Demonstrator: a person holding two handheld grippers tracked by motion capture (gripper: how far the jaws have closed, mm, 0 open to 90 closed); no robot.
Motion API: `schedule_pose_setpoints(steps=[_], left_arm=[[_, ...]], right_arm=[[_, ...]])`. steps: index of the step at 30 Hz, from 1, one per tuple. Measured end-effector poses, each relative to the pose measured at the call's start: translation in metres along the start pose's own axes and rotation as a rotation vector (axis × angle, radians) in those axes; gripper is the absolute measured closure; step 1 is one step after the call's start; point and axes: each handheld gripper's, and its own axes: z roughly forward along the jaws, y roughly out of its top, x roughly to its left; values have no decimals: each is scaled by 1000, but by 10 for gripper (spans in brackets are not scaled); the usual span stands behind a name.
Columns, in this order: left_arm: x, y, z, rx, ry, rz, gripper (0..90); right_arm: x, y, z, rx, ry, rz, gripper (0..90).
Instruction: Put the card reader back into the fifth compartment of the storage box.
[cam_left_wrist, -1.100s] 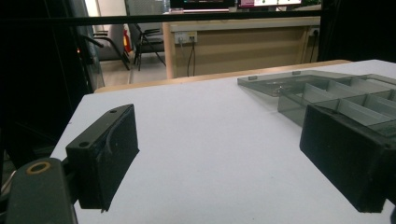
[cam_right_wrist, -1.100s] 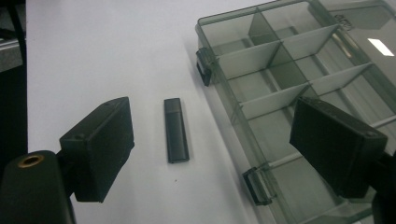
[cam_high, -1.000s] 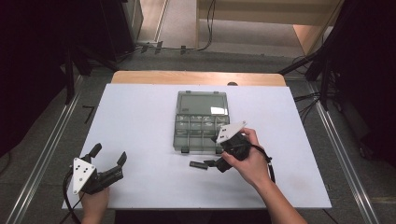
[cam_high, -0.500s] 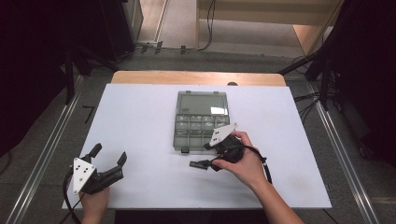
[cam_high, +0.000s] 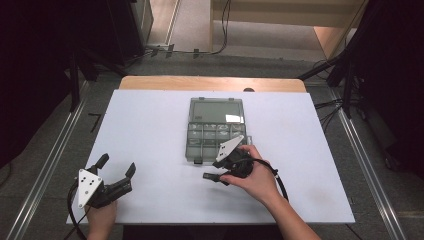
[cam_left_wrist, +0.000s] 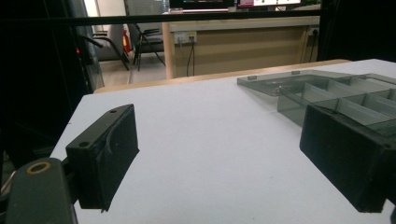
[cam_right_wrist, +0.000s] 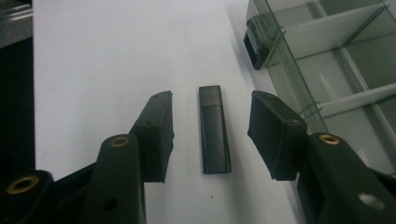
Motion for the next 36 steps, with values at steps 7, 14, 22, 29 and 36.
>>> schedule_pose_setpoints(steps=[7,14,22,29,36], left_arm=[[0,0,0,0,0,-1,116],[0,0,0,-1,0,-2,116],[0,0,0,0,0,-2,116],[0,0,0,-1,0,-3,116],[0,0,0,-1,0,-2,116]], right_arm=[[-2,-1,7,42,0,31,569],[-4,-1,13,62,5,41,594],[-2,1,20,95,9,40,603],[0,1,24,117,-16,20,636],[2,1,28,127,-40,6,695]])
